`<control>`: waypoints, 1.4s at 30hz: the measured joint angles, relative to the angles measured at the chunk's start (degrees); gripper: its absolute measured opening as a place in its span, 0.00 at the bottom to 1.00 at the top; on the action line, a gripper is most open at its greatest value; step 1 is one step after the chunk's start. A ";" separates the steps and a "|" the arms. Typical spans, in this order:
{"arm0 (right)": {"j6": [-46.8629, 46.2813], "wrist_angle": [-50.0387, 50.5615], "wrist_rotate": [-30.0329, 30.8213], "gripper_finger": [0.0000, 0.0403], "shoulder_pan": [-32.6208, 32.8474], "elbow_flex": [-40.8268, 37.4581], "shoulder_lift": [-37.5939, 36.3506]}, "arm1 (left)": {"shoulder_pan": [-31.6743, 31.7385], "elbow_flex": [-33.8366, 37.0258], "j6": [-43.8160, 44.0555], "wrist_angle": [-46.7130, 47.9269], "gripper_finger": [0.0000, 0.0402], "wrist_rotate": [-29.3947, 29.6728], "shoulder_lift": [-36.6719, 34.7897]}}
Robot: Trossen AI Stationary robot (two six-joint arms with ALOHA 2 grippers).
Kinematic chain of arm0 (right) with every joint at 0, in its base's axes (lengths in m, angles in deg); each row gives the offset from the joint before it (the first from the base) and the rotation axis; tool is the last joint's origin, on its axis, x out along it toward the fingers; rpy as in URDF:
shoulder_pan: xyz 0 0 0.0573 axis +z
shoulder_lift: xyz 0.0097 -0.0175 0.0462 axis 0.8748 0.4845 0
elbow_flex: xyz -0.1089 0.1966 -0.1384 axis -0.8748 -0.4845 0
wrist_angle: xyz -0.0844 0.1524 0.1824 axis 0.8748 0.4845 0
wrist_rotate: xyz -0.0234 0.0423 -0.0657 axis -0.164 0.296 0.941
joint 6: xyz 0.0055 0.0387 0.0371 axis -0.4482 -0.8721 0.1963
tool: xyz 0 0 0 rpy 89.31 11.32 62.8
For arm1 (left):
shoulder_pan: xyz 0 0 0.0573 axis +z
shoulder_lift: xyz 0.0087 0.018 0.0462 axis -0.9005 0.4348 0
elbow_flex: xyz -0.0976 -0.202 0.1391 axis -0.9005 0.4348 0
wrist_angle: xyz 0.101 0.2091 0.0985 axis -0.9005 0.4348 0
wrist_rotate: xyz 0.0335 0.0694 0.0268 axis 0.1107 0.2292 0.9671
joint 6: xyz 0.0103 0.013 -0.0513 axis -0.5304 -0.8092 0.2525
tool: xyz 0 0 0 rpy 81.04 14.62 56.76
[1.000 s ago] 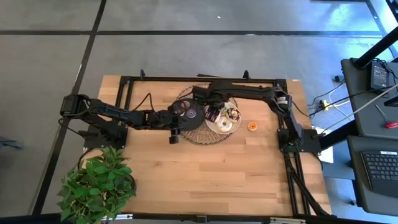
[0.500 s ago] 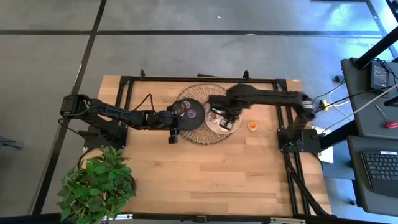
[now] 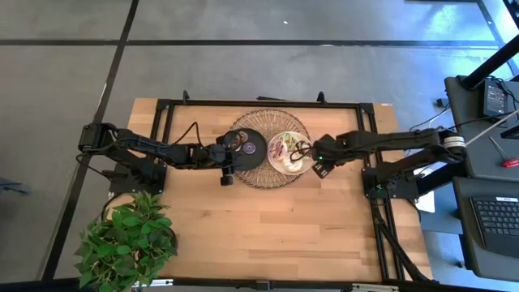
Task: Pick & Place donuts
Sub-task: Put the small orange donut on the black plate
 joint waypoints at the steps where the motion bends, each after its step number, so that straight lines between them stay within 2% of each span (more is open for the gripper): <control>1: 0.01 -1.11 -0.17 0.40 -0.22 -1.98 -0.36 | 0.00 0.00 0.00 0.00 0.40 -0.01 0.00; 10: -0.99 -8.63 -0.38 0.40 -2.56 -11.65 -0.56 | 0.00 0.00 0.02 -0.24 0.40 -0.01 -0.01; 18: -3.69 -11.02 2.89 0.40 -4.79 -14.70 -0.54 | 0.00 0.00 0.04 -0.26 0.39 -0.01 0.01; 30: -3.85 -19.05 2.07 0.39 -5.62 -20.66 -0.54 | 0.00 0.00 0.04 -0.26 0.39 0.00 0.01; 34: -3.81 -19.41 2.04 0.31 -5.62 -20.67 -0.54 | 0.01 0.00 0.04 -0.25 0.39 -0.01 0.01; 42: -1.48 -19.32 2.05 0.07 -5.62 -20.67 -0.54 | 0.00 0.00 0.04 -0.25 0.40 -0.01 0.01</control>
